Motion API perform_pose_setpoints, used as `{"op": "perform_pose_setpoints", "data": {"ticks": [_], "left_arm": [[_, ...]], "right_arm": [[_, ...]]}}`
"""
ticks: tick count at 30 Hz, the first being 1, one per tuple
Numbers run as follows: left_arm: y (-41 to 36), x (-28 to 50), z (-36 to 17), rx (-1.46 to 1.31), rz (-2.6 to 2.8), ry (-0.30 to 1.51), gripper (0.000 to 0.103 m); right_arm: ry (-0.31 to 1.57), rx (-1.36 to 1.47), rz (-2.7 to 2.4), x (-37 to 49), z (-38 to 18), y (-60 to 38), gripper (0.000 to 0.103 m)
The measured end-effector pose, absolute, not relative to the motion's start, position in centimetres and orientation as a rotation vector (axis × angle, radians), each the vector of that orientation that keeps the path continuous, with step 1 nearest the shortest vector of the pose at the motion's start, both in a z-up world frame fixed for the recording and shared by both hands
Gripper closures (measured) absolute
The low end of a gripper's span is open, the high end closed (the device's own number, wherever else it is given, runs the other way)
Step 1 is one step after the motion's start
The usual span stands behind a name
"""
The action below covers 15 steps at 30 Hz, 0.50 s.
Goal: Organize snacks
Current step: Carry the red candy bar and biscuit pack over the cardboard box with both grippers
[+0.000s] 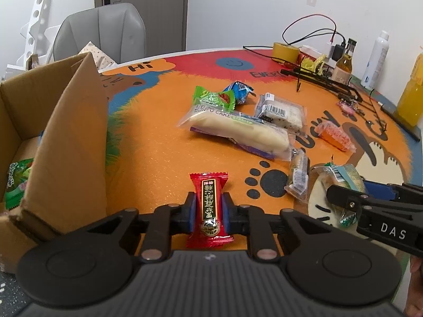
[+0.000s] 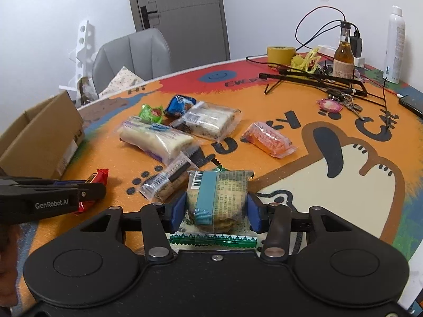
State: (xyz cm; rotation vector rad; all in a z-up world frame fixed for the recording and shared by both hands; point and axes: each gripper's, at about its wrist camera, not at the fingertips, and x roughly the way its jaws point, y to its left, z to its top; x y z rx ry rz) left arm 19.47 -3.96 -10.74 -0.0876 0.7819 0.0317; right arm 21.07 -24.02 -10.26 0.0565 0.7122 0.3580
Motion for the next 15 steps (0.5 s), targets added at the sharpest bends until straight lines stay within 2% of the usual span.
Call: {"op": "perform_pose_setpoints", "data": {"ticks": [15], "left_arm": [[-2.8, 17.1, -6.5, -0.105, 0.037, 0.676, 0.085]], "right_arm": [[0.644, 0.078, 0.407, 20.1, -6.8, -22.2, 0.057]]}}
